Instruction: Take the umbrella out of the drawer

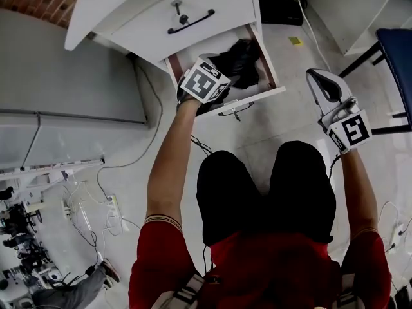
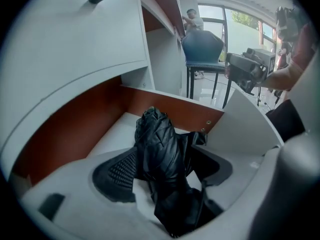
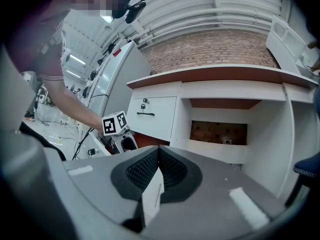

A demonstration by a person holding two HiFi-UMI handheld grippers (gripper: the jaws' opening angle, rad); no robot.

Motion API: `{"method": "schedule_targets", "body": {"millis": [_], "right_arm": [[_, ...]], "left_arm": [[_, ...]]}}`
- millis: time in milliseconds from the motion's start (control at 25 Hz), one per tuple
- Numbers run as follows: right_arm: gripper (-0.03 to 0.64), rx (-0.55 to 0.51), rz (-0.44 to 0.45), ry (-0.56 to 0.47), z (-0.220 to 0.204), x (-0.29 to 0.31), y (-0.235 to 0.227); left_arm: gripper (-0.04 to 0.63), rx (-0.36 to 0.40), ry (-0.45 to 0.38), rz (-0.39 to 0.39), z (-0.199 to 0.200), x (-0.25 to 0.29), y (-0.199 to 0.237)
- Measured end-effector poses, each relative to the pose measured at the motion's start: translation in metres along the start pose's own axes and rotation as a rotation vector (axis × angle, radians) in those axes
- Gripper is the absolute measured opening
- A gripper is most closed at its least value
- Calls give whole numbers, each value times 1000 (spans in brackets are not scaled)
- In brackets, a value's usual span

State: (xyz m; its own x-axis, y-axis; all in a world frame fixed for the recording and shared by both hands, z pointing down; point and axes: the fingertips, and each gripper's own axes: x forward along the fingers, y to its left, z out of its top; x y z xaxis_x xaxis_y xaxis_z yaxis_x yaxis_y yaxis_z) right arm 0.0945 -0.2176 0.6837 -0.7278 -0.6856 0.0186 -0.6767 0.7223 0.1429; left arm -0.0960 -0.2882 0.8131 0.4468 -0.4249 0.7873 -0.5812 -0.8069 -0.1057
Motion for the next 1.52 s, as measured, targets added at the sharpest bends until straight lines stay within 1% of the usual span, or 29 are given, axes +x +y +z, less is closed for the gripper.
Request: {"method": "schedule_targets", "body": {"millis": [160, 360, 560, 680, 880, 1080, 1200, 1360, 1520], "right_arm": [[14, -3, 2, 13, -5, -8, 0], [14, -18, -10, 12, -3, -18, -3], [14, -9, -23, 24, -13, -31, -6], [14, 4, -30, 10, -17, -34, -9], [14, 12, -24, 47, -33, -35, -7], [14, 27, -22, 47, -39, -34, -12], [14, 35, -22, 33, -37, -33, -13], [14, 38, -21, 39, -39, -32, -16], [14, 33, -21, 25, -30, -32, -18]], "left_arm": [[348, -19, 41, -8, -8, 8, 0], [358, -14, 85, -3, -18, 20, 3], [360, -21, 107, 7, -22, 28, 6], [360, -34, 105, -18, -24, 38, 3], [360, -39, 127, -28, -25, 44, 2], [323, -34, 140, -56, -26, 49, -2], [293, -45, 138, -62, -26, 49, -3], [265, -56, 149, -58, -25, 48, -3], [249, -42, 167, -47, -25, 39, 1]]}}
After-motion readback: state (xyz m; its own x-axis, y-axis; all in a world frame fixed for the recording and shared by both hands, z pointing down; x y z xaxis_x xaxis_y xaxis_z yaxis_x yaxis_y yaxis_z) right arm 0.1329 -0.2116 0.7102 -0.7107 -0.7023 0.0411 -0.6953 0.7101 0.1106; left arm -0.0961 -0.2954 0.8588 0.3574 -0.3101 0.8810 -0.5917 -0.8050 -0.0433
